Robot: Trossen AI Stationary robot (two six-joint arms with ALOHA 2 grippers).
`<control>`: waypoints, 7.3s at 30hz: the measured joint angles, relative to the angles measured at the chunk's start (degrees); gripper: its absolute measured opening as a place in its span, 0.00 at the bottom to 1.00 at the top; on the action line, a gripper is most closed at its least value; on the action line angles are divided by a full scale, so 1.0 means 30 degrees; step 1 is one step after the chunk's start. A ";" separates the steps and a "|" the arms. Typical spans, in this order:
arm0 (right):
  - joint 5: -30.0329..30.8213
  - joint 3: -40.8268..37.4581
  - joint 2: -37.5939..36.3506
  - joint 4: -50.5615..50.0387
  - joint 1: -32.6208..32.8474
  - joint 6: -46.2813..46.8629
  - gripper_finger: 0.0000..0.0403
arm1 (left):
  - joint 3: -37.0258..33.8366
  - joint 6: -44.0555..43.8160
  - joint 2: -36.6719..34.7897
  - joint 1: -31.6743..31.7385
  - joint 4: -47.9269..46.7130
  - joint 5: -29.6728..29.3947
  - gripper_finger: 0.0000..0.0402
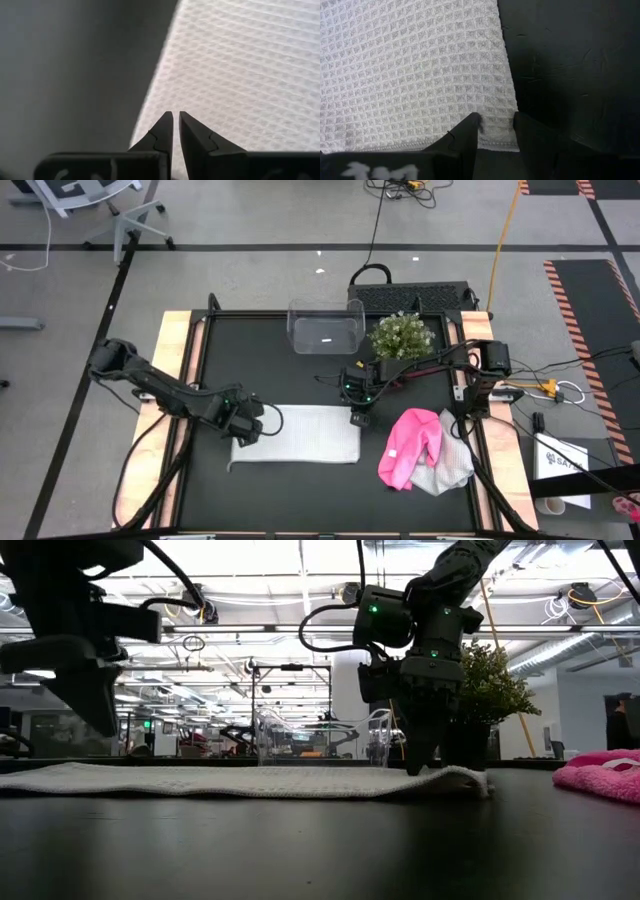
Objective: Fold microfiber towels
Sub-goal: Fold the left gray towel
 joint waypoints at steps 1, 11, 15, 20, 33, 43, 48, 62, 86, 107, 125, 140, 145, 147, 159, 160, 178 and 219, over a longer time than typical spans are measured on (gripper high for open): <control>0.0000 0.0000 0.0000 -0.0007 0.0000 0.0000 0.31 | -0.0205 0.0302 0.0000 0.0000 0.0451 0.0310 0.09; -0.0020 -0.0006 -0.0475 -0.0377 -0.0057 0.0015 0.31 | -0.0465 0.2653 0.0124 -0.0465 0.1133 0.3002 0.09; -0.0019 0.0092 -0.2025 -0.0891 -0.0199 0.0498 0.28 | -0.0465 0.2812 0.0727 -0.0394 0.1102 0.2749 0.09; -0.0660 0.0260 -0.3993 0.0349 0.0098 0.1306 0.22 | -0.0457 0.2854 0.1774 -0.0172 0.2268 0.2696 0.09; -0.1130 0.0299 -0.1593 0.3339 0.4144 0.2355 0.01 | -0.0421 0.2751 0.2849 -0.0160 0.3514 0.2769 0.09; -0.1591 0.0306 0.0189 0.3188 0.4679 0.2826 0.00 | -0.0421 0.2672 0.2856 -0.0153 0.3492 0.2822 0.09; -0.1220 0.0328 0.0074 0.0846 0.4100 0.1713 0.00 | -0.0428 0.2451 0.2856 -0.0153 0.3486 0.2879 0.09; -0.0971 0.0357 0.0036 -0.0231 0.1540 -0.1158 0.00 | -0.0443 0.2056 0.2878 -0.0153 0.4182 0.3017 0.09; 0.1472 0.0299 -0.2527 0.0867 0.1133 -0.0245 0.00 | 0.0348 0.0695 0.2047 0.0153 0.3129 0.1855 0.09; 0.3496 0.0306 -0.2528 0.2071 -0.2227 -0.2670 0.27 | -0.1820 -0.2731 0.1982 -0.0699 0.5875 0.2252 0.09; 0.2914 -0.0138 -0.2535 0.1413 -0.2725 -0.2594 0.28 | -0.1863 -0.2699 0.2011 -0.0699 0.6232 0.2267 0.09; 0.3002 -0.1384 -0.2535 0.3277 -0.2835 -0.2036 0.28 | -0.1871 -0.2605 0.2043 -0.0692 0.6633 0.2329 0.09; 0.3002 -0.1384 -0.2535 0.3647 -0.2849 -0.2066 0.28 | -0.1871 -0.2655 0.2047 -0.0692 0.6676 0.2347 0.09; 0.2995 -0.1384 -0.2535 0.3650 -0.2841 -0.2056 0.28 | -0.1871 -0.2588 0.2047 -0.0692 0.6676 0.2347 0.09; 0.3009 -0.1395 -0.1108 0.3789 -0.3184 -0.2560 0.28 | -0.1871 -0.2611 0.2047 -0.0692 0.6669 0.2347 0.09; 0.3004 -0.1392 -0.0997 0.3853 -0.3177 -0.2556 0.28 | -0.1871 -0.2613 0.2047 -0.0692 0.6661 0.2347 0.09; 0.2951 -0.1355 -0.0597 0.3971 -0.3206 -0.2521 0.26 | -0.1871 -0.2633 0.2043 -0.0678 0.6652 0.2339 0.09; 0.3439 -0.1399 -0.0824 0.1067 -0.3191 -0.2502 0.00 | -0.1215 -0.3315 0.1311 -0.2212 0.5743 0.5046 0.09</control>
